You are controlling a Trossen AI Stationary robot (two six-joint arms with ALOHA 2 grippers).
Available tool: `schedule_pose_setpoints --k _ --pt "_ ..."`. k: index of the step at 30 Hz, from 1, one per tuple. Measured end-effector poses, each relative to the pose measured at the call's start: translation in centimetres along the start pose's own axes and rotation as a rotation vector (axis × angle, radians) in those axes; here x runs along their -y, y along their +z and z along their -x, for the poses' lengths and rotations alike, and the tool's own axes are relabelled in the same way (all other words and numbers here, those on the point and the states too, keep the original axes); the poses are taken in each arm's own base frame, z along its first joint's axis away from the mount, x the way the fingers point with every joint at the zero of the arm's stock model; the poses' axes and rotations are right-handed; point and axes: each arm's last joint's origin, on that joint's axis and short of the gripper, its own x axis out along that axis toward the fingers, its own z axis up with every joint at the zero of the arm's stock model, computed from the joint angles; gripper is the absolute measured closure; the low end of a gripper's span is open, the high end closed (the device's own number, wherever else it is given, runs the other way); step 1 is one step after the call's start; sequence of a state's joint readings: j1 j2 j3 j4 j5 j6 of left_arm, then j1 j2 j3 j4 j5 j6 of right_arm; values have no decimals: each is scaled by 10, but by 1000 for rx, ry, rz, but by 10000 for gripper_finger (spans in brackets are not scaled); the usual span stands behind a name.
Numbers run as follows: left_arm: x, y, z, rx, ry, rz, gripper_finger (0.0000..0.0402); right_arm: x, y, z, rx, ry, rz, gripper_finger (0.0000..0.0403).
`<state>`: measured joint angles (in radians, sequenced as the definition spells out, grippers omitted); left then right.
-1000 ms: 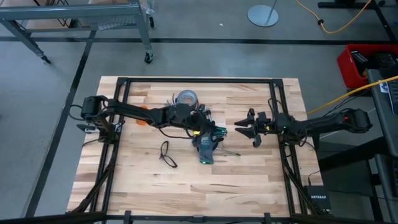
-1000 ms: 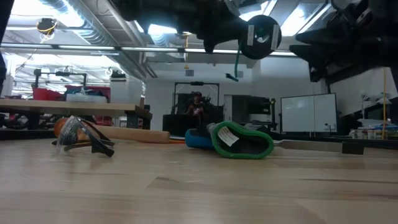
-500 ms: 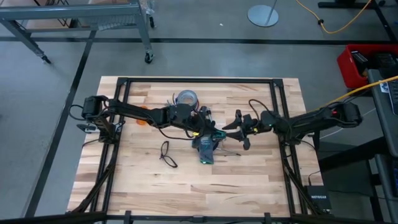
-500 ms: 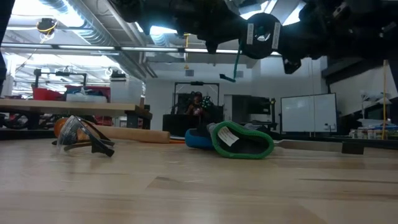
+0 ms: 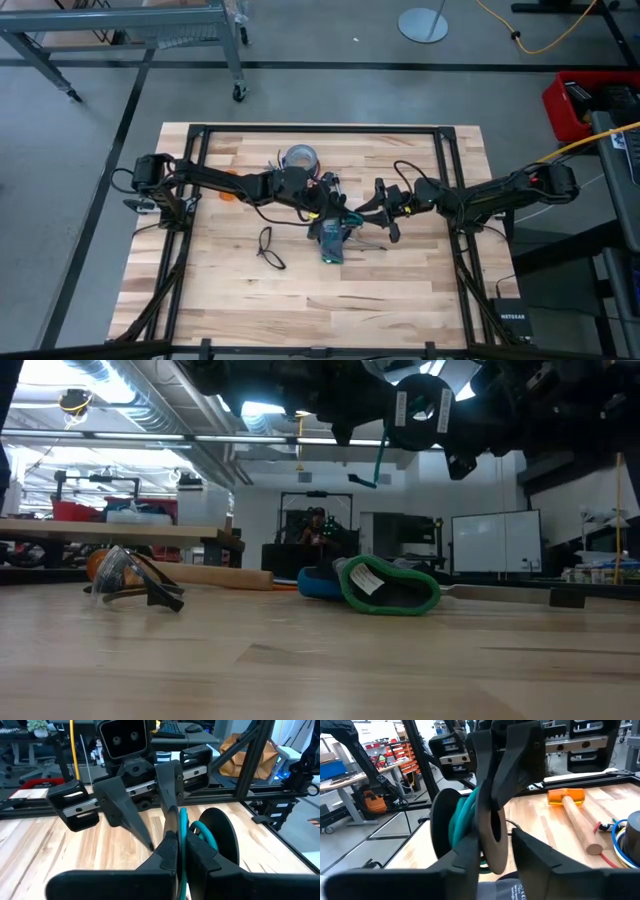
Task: Coil cords
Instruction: Uncoil the green wire from the black spool
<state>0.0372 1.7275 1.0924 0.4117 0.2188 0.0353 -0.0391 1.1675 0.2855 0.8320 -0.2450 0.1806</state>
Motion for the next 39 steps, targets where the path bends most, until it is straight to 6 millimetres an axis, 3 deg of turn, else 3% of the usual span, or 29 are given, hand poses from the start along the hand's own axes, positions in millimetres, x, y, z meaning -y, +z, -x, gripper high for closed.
schedule_pose_setpoints --k 5,7,25,31,39 --pt "0 0 0 -4 0 -3 398 0 0 0 1 1 5 380" --pt "0 0 0 -4 0 -1 398 0 0 0 1 1 12 392" --pt "-5 22 19 13 280 -106 263 4 1 0 23 -122 -30 398" --pt "-6 26 36 -98 420 -156 240 7 -1 1 15 -240 -34 399" --pt "0 17 48 -248 418 6 235 10 0 2 43 -340 -26 400"
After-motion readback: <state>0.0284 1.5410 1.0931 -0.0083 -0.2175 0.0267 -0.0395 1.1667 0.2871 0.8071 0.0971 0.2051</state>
